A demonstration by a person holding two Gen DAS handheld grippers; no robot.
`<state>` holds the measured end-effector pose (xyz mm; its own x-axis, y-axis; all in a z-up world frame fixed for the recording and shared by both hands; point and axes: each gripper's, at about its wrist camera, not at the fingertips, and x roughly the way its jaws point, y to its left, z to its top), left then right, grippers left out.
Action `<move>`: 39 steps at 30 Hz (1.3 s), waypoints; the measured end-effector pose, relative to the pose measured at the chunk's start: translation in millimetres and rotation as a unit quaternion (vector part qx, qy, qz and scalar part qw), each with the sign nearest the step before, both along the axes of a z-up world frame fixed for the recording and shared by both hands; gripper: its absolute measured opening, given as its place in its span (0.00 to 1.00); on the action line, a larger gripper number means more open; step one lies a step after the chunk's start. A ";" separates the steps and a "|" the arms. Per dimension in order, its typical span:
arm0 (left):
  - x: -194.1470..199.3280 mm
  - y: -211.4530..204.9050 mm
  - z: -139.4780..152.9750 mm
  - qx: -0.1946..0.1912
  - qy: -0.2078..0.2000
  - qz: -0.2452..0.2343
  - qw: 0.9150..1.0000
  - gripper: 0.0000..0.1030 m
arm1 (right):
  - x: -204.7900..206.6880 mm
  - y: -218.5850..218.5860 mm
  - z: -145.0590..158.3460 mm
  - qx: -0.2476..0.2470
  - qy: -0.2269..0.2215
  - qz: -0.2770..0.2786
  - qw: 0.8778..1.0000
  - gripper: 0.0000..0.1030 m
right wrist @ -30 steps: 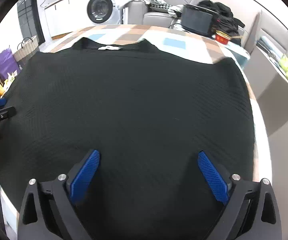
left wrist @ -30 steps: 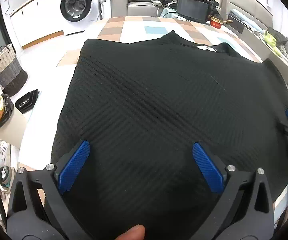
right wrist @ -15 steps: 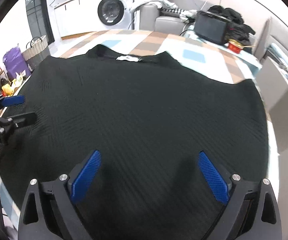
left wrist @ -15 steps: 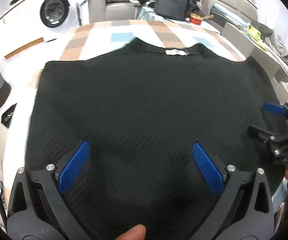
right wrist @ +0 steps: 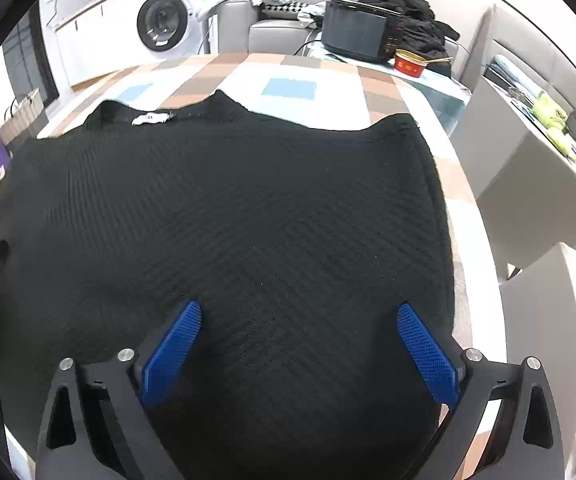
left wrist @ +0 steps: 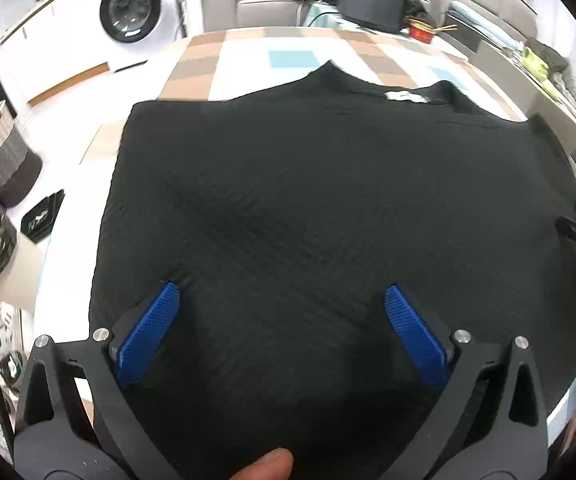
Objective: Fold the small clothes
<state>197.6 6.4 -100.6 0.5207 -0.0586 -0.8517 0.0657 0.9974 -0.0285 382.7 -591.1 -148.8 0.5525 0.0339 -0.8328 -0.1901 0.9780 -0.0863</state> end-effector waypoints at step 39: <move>41.0 9.8 -5.1 0.011 -0.002 0.024 1.000 1.00 | 52.8 11.2 0.6 -0.048 -0.005 -0.021 0.999 0.98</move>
